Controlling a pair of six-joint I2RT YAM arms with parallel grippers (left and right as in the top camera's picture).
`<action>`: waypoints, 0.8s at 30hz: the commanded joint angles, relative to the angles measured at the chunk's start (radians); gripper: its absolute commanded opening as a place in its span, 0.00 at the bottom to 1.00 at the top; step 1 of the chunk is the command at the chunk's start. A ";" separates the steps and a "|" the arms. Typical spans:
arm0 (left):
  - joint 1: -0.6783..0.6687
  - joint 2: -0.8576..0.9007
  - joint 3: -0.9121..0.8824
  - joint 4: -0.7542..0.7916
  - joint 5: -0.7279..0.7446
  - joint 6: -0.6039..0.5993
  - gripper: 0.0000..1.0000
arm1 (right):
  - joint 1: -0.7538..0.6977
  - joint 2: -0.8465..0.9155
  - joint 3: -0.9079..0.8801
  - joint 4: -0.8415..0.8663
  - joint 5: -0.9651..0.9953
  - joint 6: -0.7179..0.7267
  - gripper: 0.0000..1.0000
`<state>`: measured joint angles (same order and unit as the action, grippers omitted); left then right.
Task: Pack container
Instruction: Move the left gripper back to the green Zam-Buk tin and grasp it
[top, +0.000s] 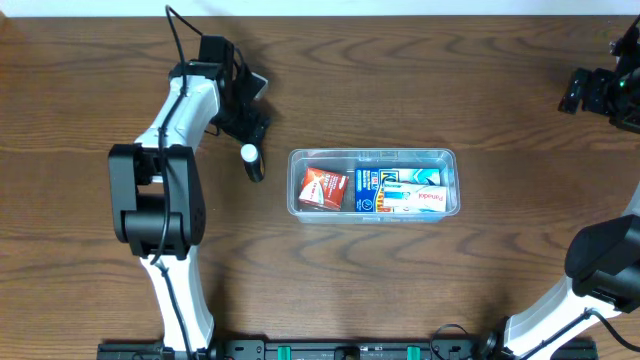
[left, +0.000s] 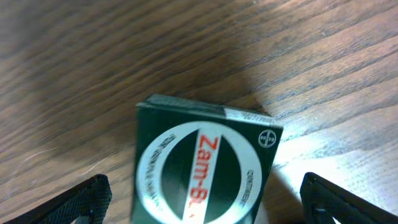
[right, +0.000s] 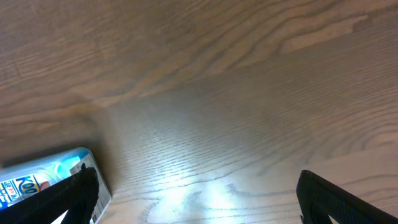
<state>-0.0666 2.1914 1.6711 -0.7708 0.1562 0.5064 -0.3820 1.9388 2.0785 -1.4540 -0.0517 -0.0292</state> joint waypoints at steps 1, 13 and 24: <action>0.000 0.048 -0.011 -0.001 0.012 0.025 0.98 | -0.005 -0.024 0.016 -0.001 0.002 0.014 0.99; 0.000 0.052 -0.011 0.022 0.012 -0.012 0.82 | -0.005 -0.024 0.016 -0.001 0.002 0.014 0.99; 0.000 0.052 -0.011 0.037 0.012 -0.292 0.65 | -0.005 -0.024 0.016 -0.001 0.002 0.014 0.99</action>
<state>-0.0681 2.2295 1.6684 -0.7315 0.1581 0.3271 -0.3820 1.9388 2.0785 -1.4540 -0.0517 -0.0292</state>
